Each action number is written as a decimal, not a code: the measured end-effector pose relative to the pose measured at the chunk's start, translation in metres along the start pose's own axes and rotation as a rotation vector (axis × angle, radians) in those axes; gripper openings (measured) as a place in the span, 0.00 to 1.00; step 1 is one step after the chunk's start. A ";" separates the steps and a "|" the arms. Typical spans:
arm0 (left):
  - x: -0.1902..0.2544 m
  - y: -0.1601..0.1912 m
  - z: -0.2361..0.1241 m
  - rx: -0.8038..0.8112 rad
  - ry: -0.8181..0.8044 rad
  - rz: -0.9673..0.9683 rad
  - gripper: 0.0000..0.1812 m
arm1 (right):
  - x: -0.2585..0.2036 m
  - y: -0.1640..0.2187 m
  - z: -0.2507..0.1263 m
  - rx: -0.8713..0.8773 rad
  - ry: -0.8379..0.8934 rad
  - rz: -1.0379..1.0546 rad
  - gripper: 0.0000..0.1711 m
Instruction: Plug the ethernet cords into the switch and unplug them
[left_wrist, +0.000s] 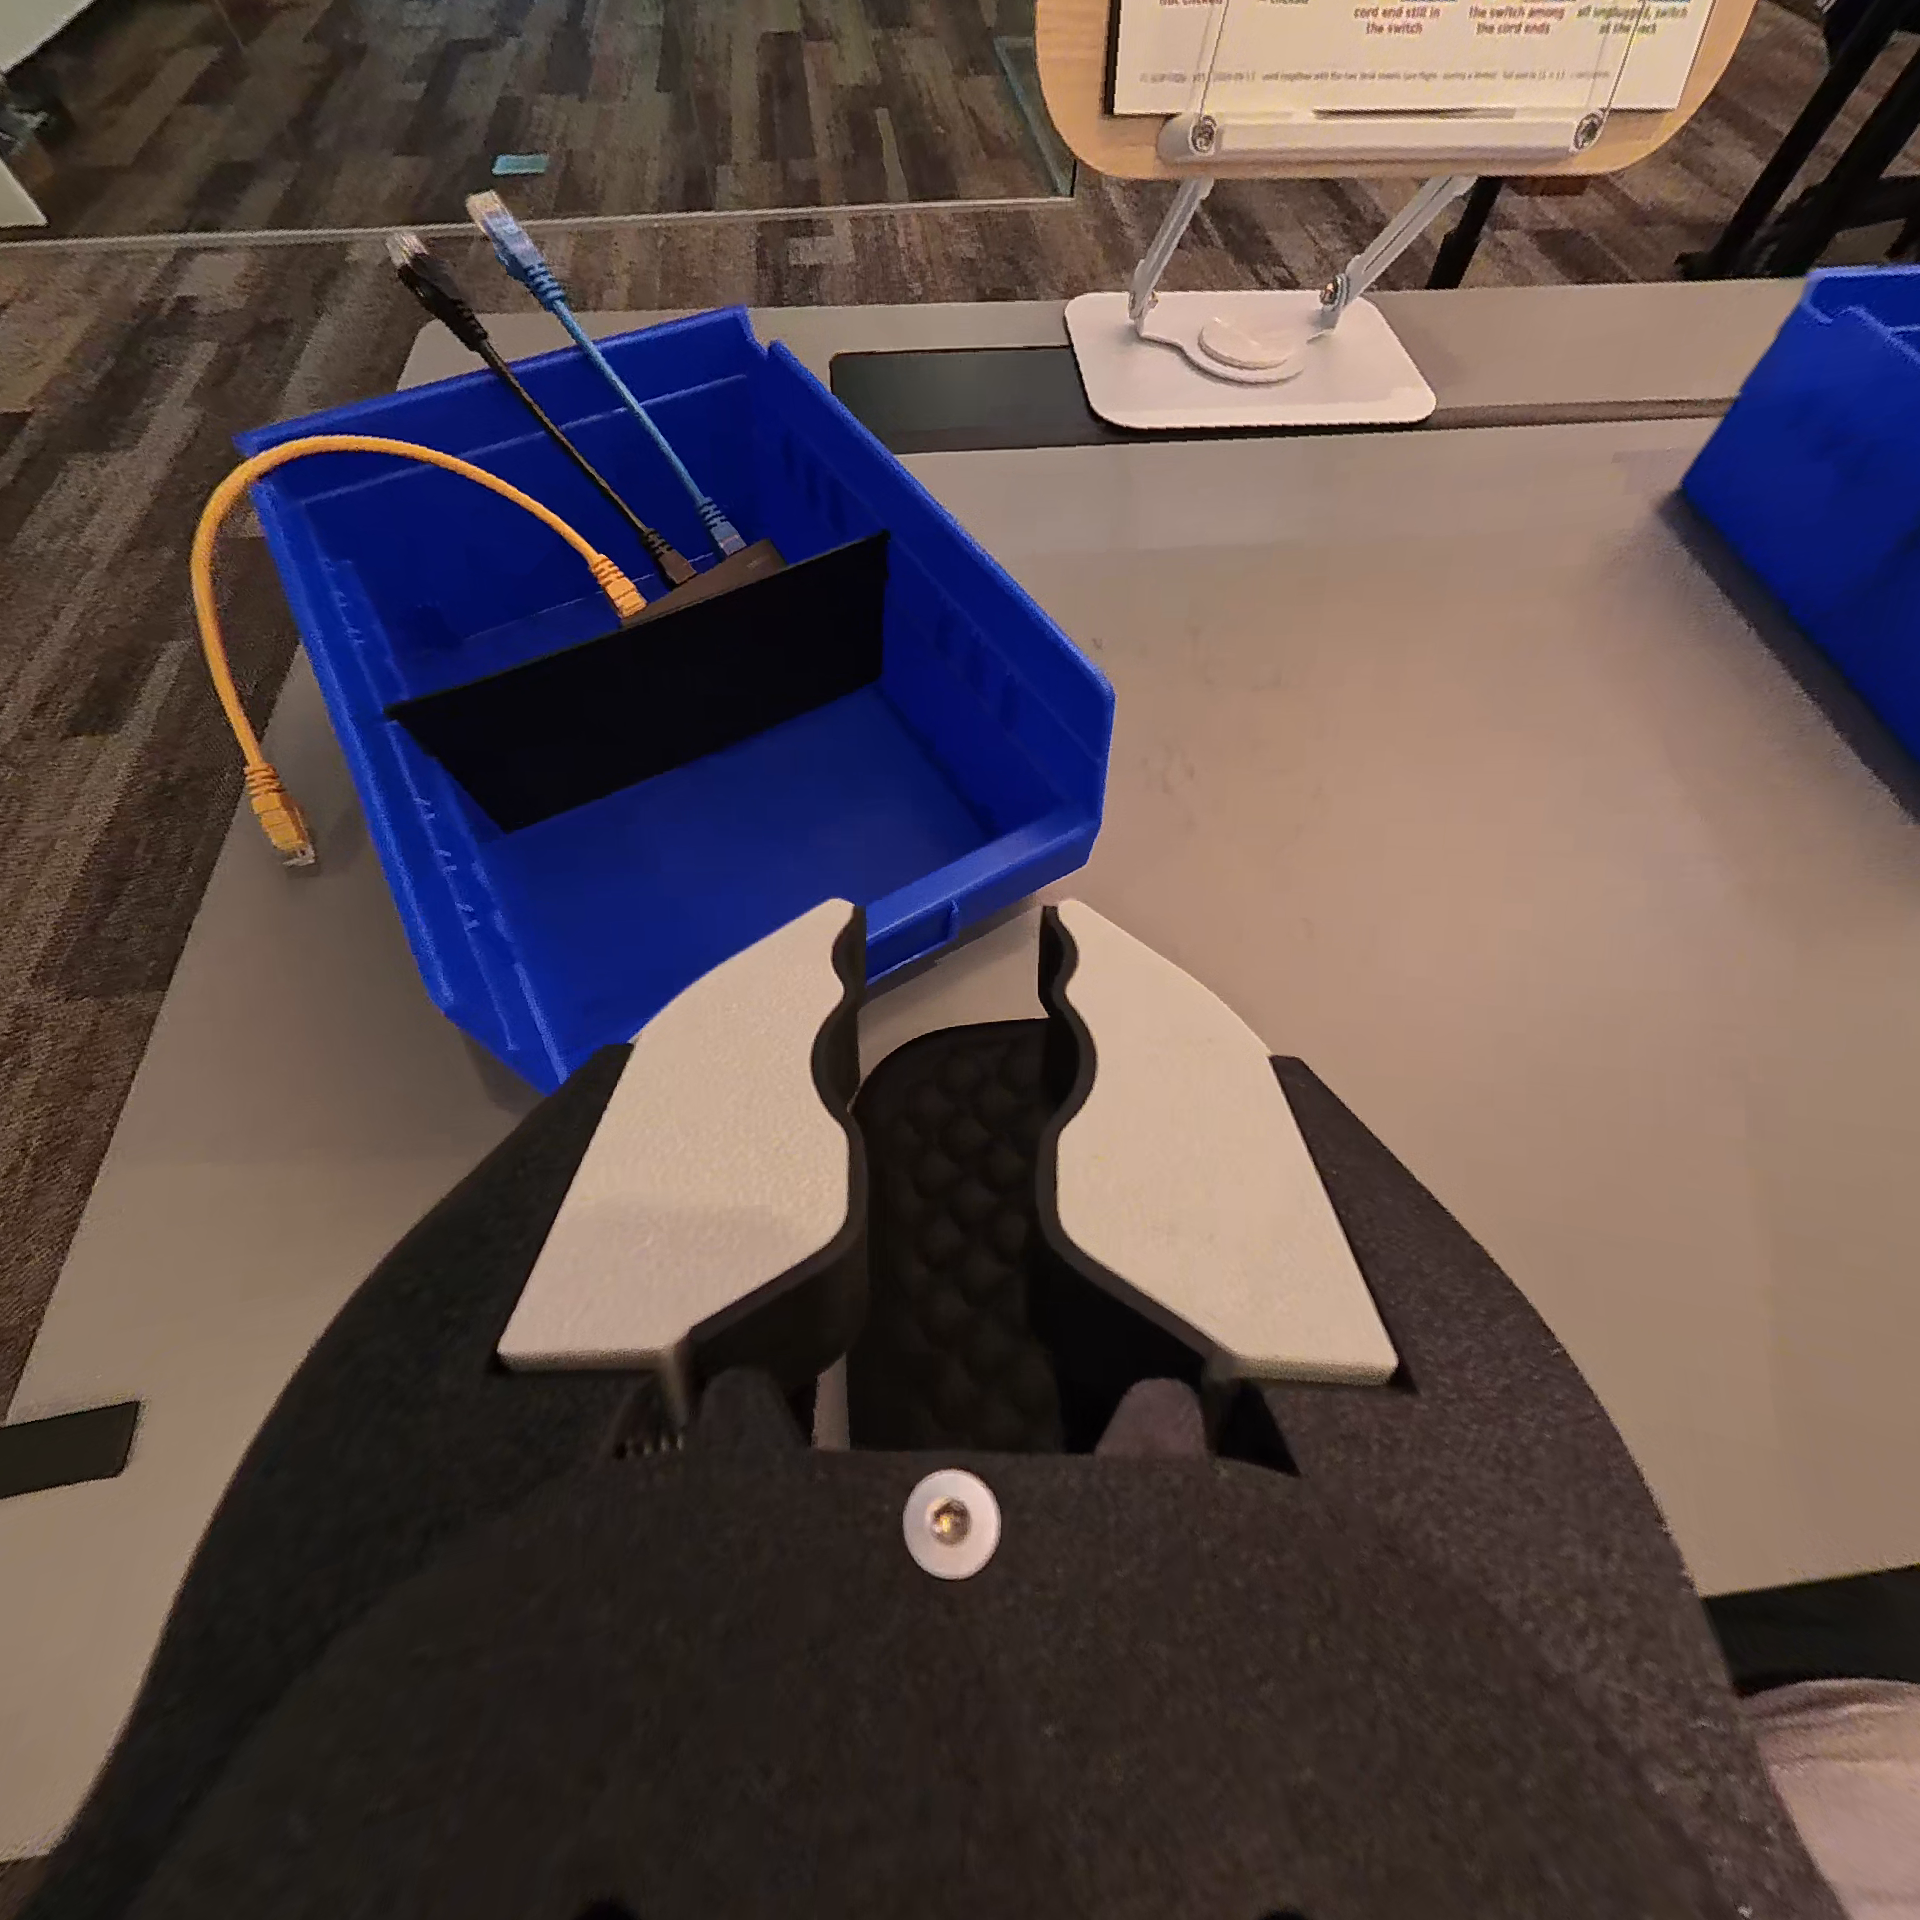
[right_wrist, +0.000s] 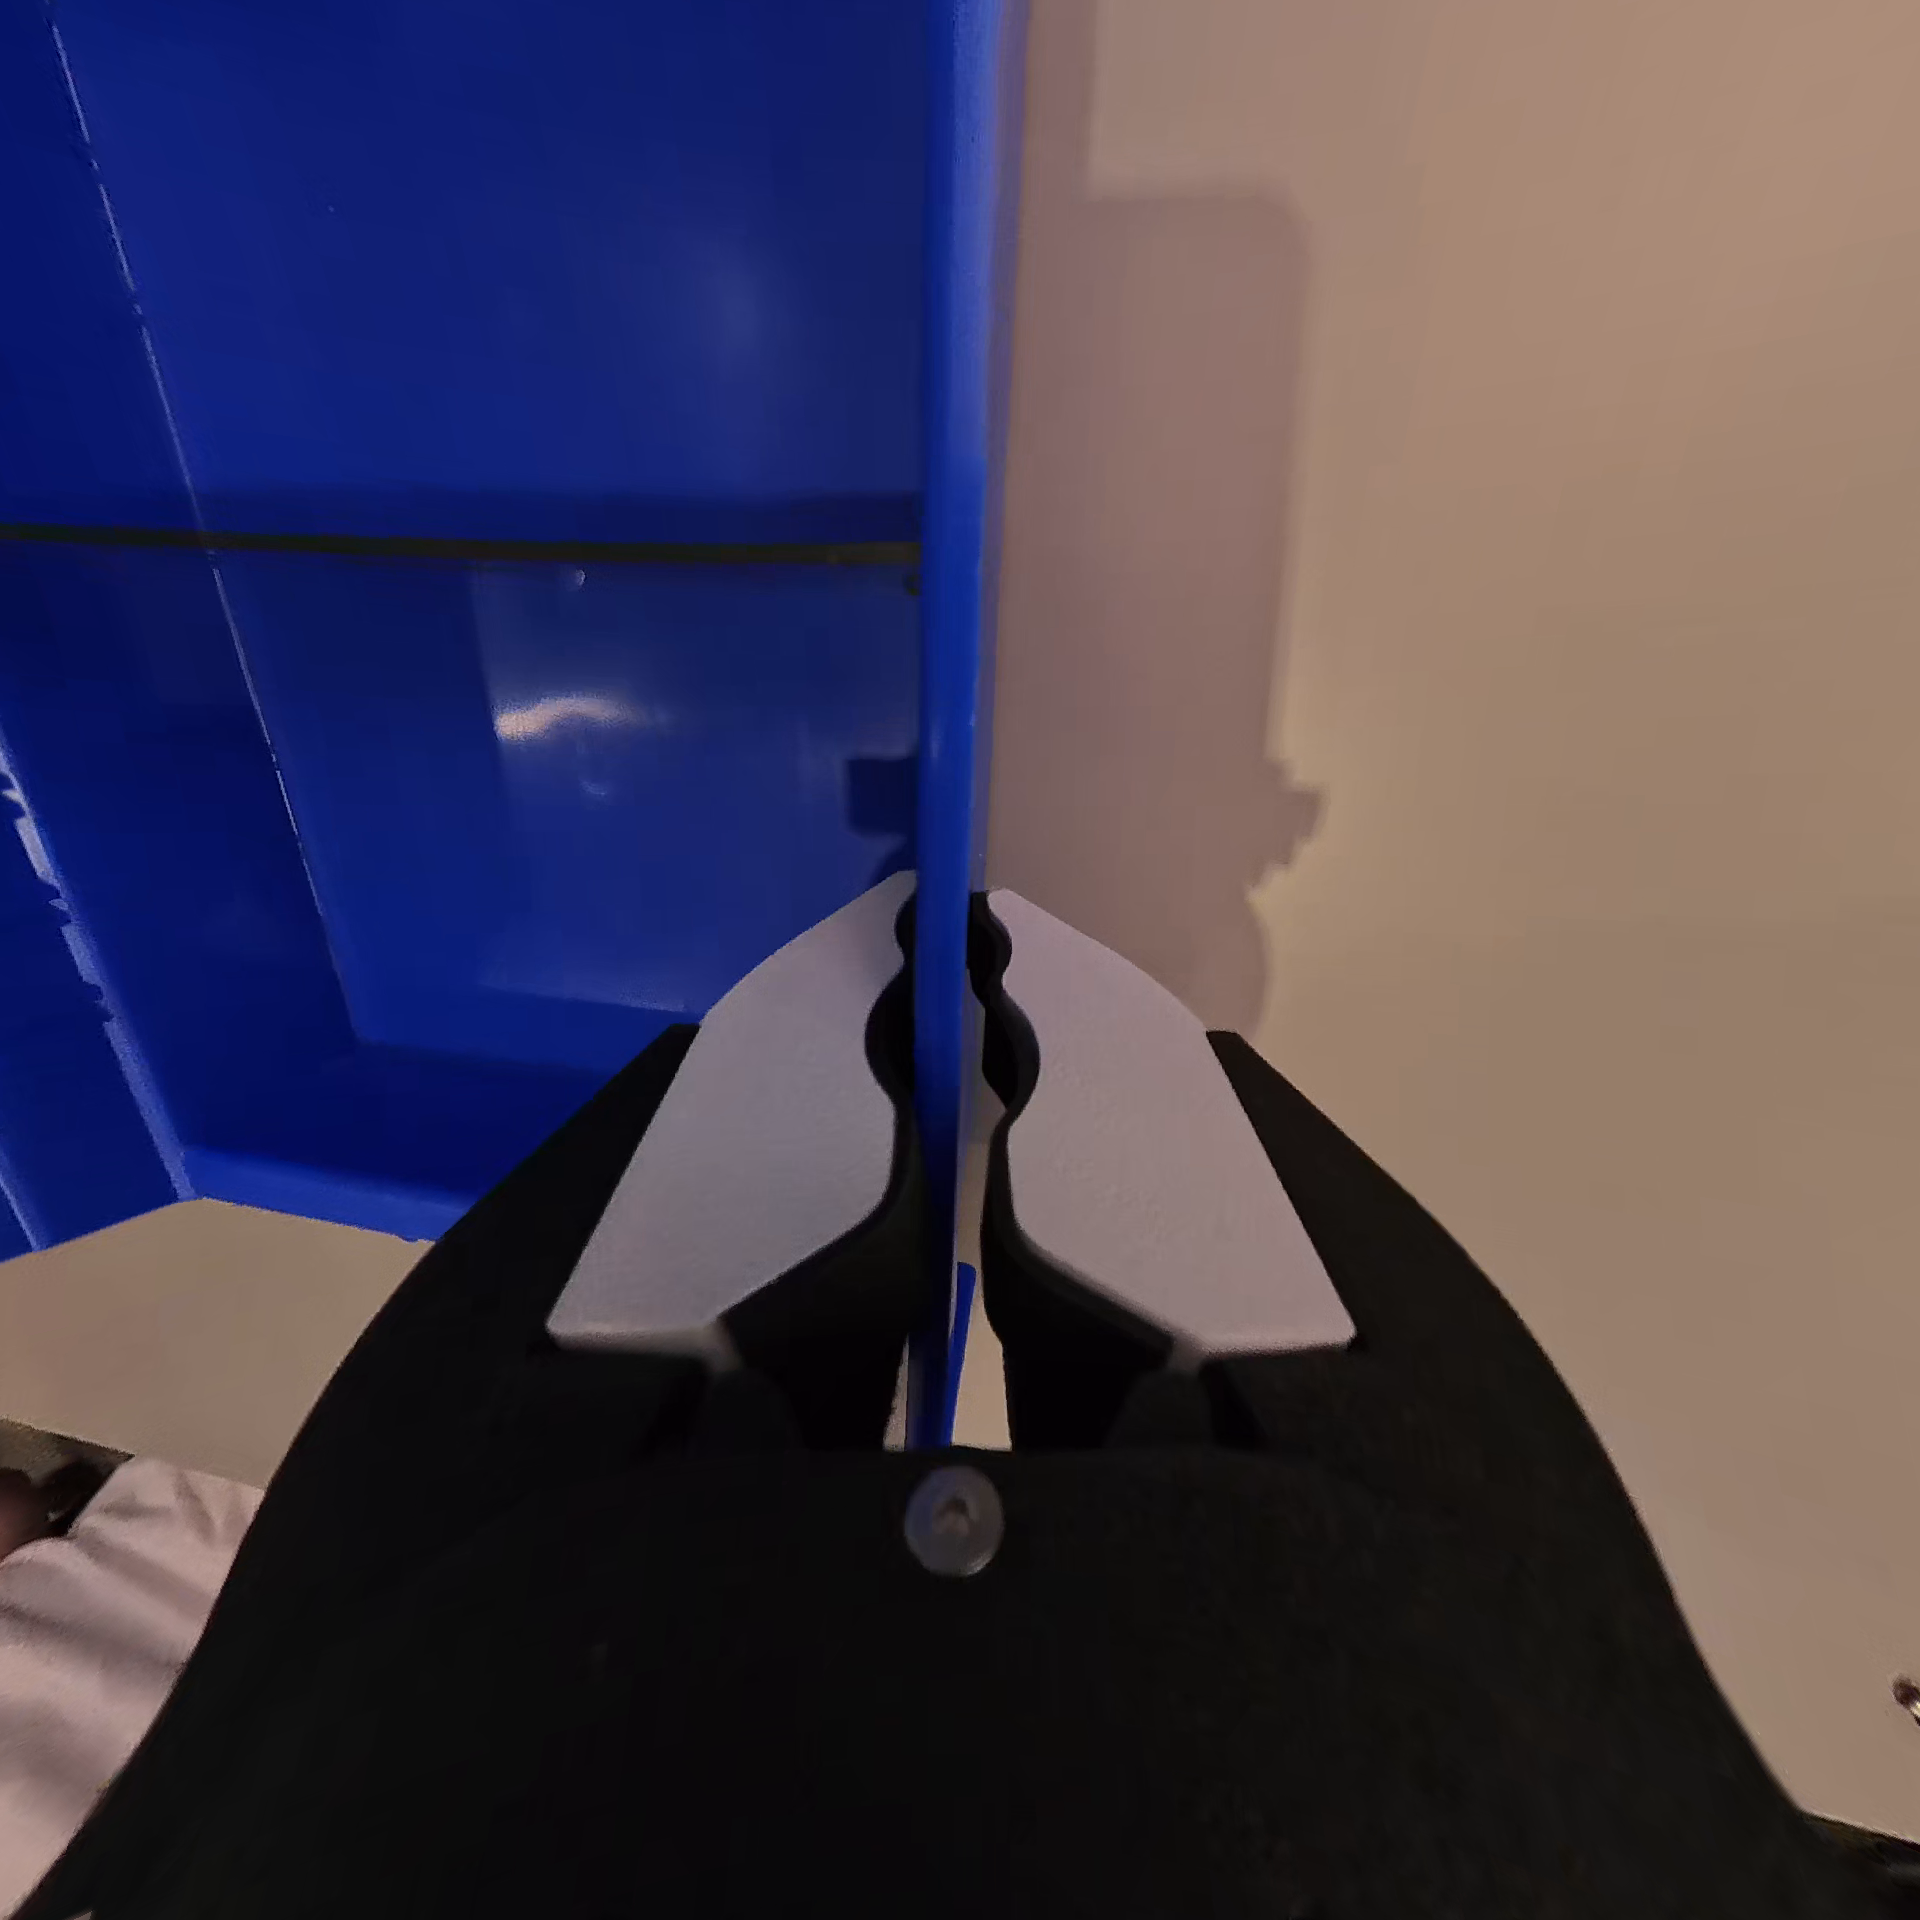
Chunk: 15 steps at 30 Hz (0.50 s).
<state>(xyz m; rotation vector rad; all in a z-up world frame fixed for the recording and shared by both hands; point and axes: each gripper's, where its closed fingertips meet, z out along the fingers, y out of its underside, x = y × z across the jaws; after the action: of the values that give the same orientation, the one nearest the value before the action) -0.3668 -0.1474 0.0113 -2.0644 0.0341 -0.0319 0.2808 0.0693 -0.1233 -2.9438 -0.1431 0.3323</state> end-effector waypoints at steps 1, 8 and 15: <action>0.001 0.000 0.002 -0.007 0.000 0.004 0.17 | 0.009 0.002 -0.002 0.005 0.004 0.017 0.03; 0.005 -0.002 0.009 -0.017 0.001 0.017 0.17 | 0.043 0.013 -0.011 0.033 0.017 0.062 0.03; 0.002 0.003 0.012 -0.037 -0.003 0.018 0.17 | 0.047 0.020 -0.013 0.039 0.021 0.012 0.03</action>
<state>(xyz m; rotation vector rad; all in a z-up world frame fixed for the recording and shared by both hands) -0.3640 -0.1386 0.0032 -2.1006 0.0525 -0.0174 0.3305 0.0530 -0.1246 -2.9091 -0.1155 0.3029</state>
